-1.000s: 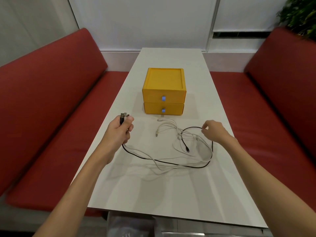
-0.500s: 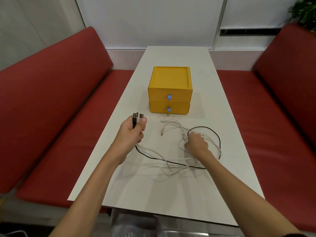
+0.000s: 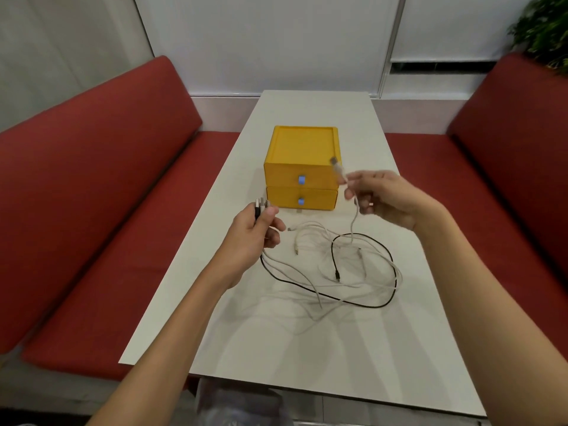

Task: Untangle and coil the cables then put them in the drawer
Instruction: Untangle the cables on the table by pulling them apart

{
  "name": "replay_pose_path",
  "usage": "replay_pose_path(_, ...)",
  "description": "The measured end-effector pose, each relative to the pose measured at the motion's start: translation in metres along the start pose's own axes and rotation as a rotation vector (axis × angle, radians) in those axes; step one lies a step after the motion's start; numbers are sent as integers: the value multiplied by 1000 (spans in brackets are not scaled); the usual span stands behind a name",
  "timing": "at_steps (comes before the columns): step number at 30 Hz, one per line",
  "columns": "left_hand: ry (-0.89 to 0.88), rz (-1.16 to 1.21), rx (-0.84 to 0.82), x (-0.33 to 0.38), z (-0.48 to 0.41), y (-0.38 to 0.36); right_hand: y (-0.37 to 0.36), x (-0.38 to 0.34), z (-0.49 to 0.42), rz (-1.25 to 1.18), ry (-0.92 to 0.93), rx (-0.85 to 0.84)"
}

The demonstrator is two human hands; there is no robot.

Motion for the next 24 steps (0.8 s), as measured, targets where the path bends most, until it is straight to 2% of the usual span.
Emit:
replay_pose_path(3,-9,50,-46,4,-1,-9,8,-23,2,23,95,90)
replay_pose_path(6,-17,111,-72,6,-4,-16,-4,-21,8,118,115,69)
replay_pose_path(13,-62,252,-59,12,-7,-24,-60,-13,29,157,164,-19)
replay_pose_path(20,-100,184,-7,16,-9,-33,-80,-8,32,200,217,66)
replay_pose_path(24,-106,153,-33,15,-10,-39,-75,-10,30,240,244,123)
Point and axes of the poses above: each hand's wrist, its own z-axis away from the middle knuckle, its own y-axis out of the back of the hand, x = y × z, the point moved 10 cm from there along -z, towards the middle knuckle, and after that the axes turned 9 degrees about y, right-handed, at the moved point
